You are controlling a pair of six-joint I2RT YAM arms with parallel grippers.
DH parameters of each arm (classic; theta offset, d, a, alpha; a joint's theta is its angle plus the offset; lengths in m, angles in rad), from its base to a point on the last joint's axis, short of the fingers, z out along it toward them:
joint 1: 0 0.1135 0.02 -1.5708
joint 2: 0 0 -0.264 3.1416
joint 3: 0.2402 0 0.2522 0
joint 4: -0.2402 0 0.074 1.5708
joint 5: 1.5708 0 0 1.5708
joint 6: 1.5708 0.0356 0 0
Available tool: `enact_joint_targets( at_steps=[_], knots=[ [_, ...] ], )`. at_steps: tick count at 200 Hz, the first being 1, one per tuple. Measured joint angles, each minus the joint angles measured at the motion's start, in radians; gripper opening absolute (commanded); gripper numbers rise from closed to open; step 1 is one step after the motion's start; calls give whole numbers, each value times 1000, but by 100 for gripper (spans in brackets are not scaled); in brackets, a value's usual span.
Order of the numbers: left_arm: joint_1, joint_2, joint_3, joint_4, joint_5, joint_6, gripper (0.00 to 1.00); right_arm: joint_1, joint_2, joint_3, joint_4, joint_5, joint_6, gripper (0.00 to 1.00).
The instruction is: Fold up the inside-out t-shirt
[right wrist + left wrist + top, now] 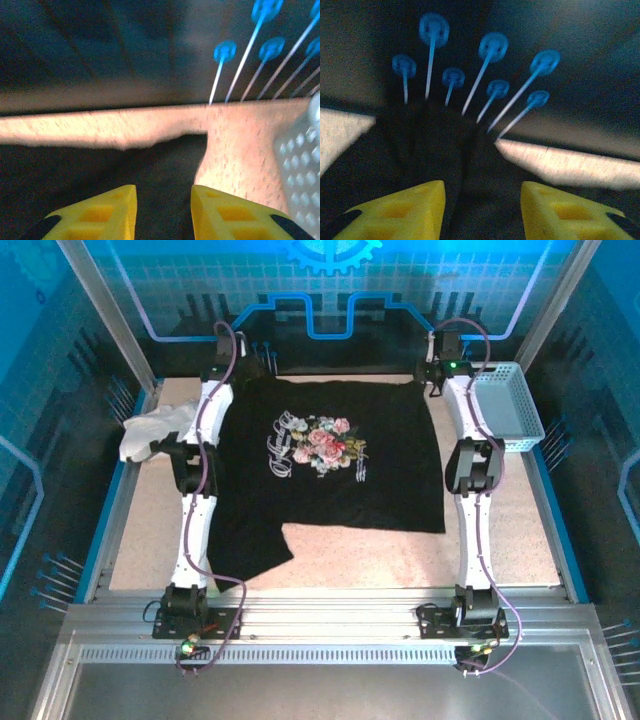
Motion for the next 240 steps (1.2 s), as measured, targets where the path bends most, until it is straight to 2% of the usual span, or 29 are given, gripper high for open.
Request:
enact_joint_targets(
  at_steps=[11,21,44,65,95,117,147,181,209,226,240],
  knots=[
    [0,-87,-164,29,8,-31,59,8,-14,-29,-49,18,-8,38],
    [0,-216,-376,62,16,-60,60,20,-90,-158,-42,35,-12,40],
    [0,-582,-882,181,39,-162,64,59,-425,-671,5,42,-4,44],
    [-3,-938,-1279,342,79,-278,66,89,-743,-1051,28,35,41,45],
    [-37,-1256,-1641,441,116,-364,69,55,-1063,-1458,51,38,124,47],
    [-74,-1376,-1855,393,120,-374,70,-4,-1141,-1687,38,23,179,47],
    [-85,-1499,-1997,218,77,-360,72,-19,-1117,-1798,11,0,234,46],
    [-116,-1645,-2028,79,18,-357,74,-15,-1073,-1799,16,-34,263,45],
    [-127,-1707,-2042,-15,-13,-364,74,-15,-1022,-1759,-13,-47,270,44],
    [-135,-1728,-2048,-66,-25,-383,73,-15,-1011,-1749,-27,-45,274,37],
    [-150,-1742,-2053,-103,-31,-397,73,-16,-1004,-1741,-37,-40,274,23]
  ],
)
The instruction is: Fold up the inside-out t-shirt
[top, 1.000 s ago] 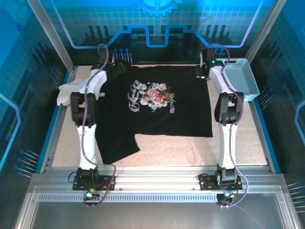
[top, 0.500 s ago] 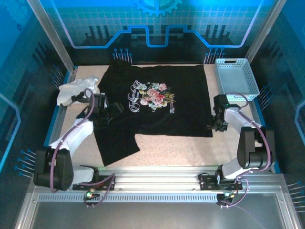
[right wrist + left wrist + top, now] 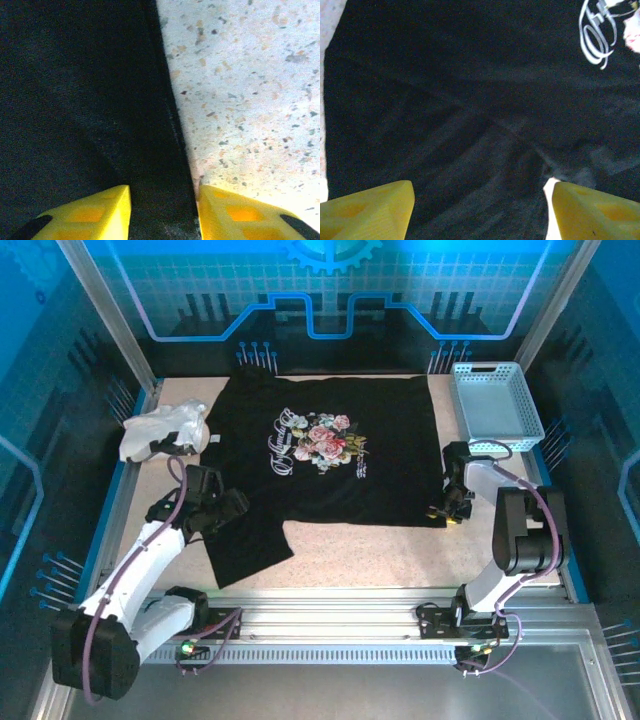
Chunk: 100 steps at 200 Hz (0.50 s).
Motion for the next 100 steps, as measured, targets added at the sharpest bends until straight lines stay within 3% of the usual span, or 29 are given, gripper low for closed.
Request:
enact_joint_targets(
  at_steps=[19,36,100],
  knots=[
    [-24,-4,-18,-42,0,-33,71,2,2,1,16,-26,2,7],
    [-39,-4,-45,-84,0,-61,70,10,1,1,39,-50,-5,0],
    [-97,53,-65,-214,0,-174,71,14,-45,-2,105,-106,-6,0]
  ],
)
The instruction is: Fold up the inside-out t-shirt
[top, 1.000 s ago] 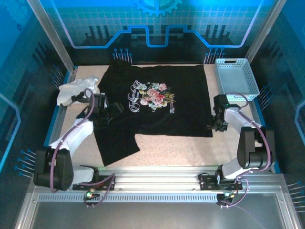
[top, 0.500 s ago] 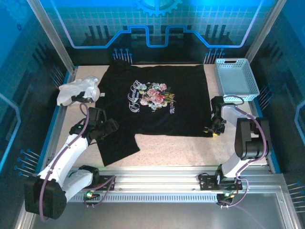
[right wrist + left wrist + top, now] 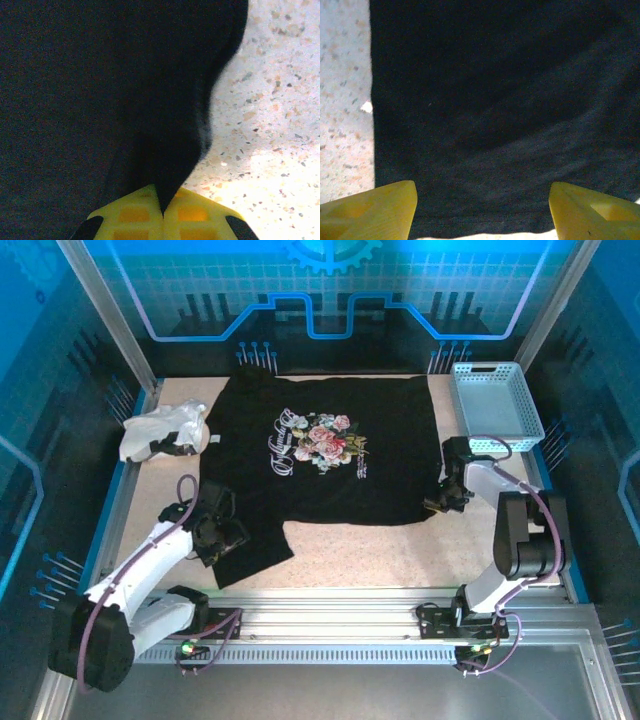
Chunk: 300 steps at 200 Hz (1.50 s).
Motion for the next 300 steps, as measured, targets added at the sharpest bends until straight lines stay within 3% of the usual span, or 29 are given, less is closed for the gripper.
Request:
enact_joint_targets(
  at_steps=[66,85,129,167,191,252,276,300],
  knots=[
    [-34,56,-41,-89,0,-134,71,-2,-56,-13,36,-53,-19,0],
    [-34,61,-49,-110,0,-153,66,-9,-60,-13,47,-71,-26,0],
    [-26,133,-46,-103,2,-142,60,-22,-62,-13,63,-112,-33,0],
    [56,257,-22,-36,35,-58,59,-22,-85,-17,69,-120,-34,0],
    [60,289,-1,-1,50,-19,46,-22,-105,-17,68,-120,-37,0],
    [64,262,-2,83,61,35,0,-29,-122,-17,59,-105,-37,0],
    [71,167,-13,142,42,66,0,-51,-154,-17,57,-104,-48,0],
    [83,-62,23,157,-9,94,0,-71,-243,-10,48,-102,-62,0]
  ],
)
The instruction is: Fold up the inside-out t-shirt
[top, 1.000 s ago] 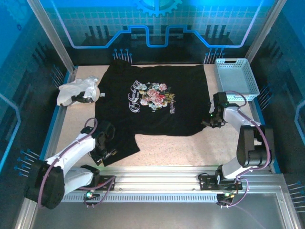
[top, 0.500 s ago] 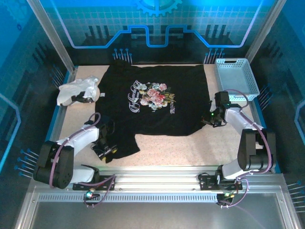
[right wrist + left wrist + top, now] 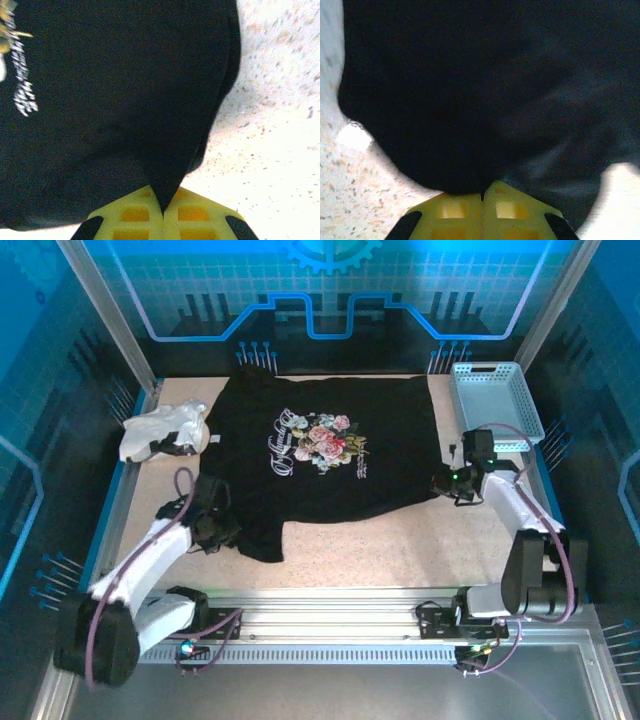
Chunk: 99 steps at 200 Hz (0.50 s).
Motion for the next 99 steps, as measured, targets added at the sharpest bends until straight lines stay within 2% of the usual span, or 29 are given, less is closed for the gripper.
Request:
enact_joint_targets(
  at_steps=[21,41,99],
  knots=[
    [1,-192,126,14,-55,42,0,-10,-105,47,-30,2,-12,0],
    [1,-278,323,35,-104,104,0,-19,-216,164,-72,20,-27,0],
    [1,-282,962,48,-140,304,0,-25,-465,647,-222,72,-61,0]
  ],
)
